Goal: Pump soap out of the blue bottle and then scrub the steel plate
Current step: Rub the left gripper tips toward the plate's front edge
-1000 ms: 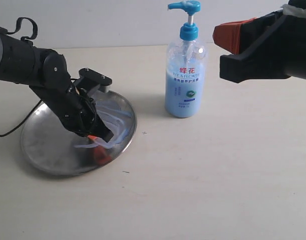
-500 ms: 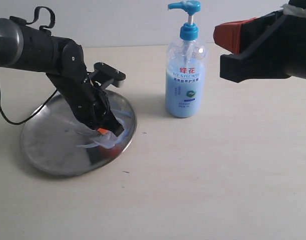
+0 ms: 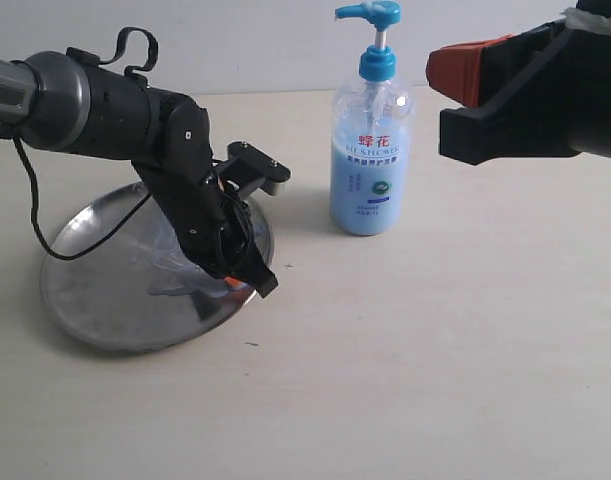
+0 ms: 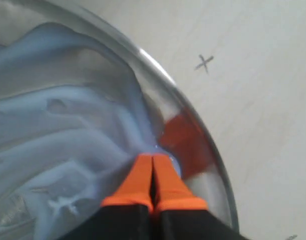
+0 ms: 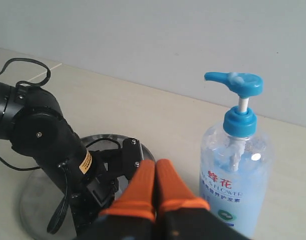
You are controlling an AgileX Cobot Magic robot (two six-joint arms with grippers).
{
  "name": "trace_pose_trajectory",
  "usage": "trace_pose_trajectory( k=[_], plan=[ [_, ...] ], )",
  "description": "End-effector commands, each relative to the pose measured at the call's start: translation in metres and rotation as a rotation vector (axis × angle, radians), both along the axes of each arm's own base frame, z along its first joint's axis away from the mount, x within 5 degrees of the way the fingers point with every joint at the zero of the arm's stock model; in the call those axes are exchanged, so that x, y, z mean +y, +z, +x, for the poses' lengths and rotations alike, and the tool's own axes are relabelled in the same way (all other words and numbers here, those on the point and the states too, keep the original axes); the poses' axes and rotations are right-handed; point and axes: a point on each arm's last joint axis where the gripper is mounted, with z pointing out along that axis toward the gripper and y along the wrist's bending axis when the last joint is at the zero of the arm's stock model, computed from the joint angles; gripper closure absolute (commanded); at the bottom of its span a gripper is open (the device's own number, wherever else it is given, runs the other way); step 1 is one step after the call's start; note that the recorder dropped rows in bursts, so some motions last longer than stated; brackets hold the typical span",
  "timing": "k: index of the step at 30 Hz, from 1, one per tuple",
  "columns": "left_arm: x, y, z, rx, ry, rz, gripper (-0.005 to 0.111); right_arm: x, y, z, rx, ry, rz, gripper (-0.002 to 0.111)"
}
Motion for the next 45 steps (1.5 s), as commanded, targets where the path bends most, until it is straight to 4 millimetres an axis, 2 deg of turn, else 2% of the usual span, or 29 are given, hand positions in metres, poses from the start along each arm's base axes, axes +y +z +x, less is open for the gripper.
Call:
trace_pose_trajectory(
  k=[1,5,9,16,25,33,45],
  plan=[
    [0.010,-0.023,-0.020,0.095,0.007,0.059,0.107,-0.001,0.000,-0.001,-0.003,-0.001,-0.002,0.108],
    [0.020,-0.033,-0.031,0.100,0.022,0.069,0.107,-0.001,0.000,-0.001,-0.002,0.000,-0.001,0.108],
    [0.028,-0.033,-0.033,0.100,0.047,0.069,0.107,-0.001,0.000,-0.001,-0.002,0.001,-0.001,0.108],
    [0.044,-0.013,-0.023,0.075,0.095,0.053,0.107,-0.001,0.000,-0.001,-0.002,0.001,-0.001,0.108],
    [0.065,-0.028,-0.041,0.105,0.130,0.089,0.107,-0.001,0.000,-0.001,-0.002,0.001,-0.001,0.108],
    [0.092,-0.016,-0.024,0.055,0.231,0.056,0.107,-0.003,0.006,-0.005,-0.026,-0.001,0.011,0.108],
    [0.080,-0.003,0.010,-0.022,0.234,0.009,0.107,-0.004,0.007,-0.006,-0.032,-0.001,0.014,0.108]
  ],
)
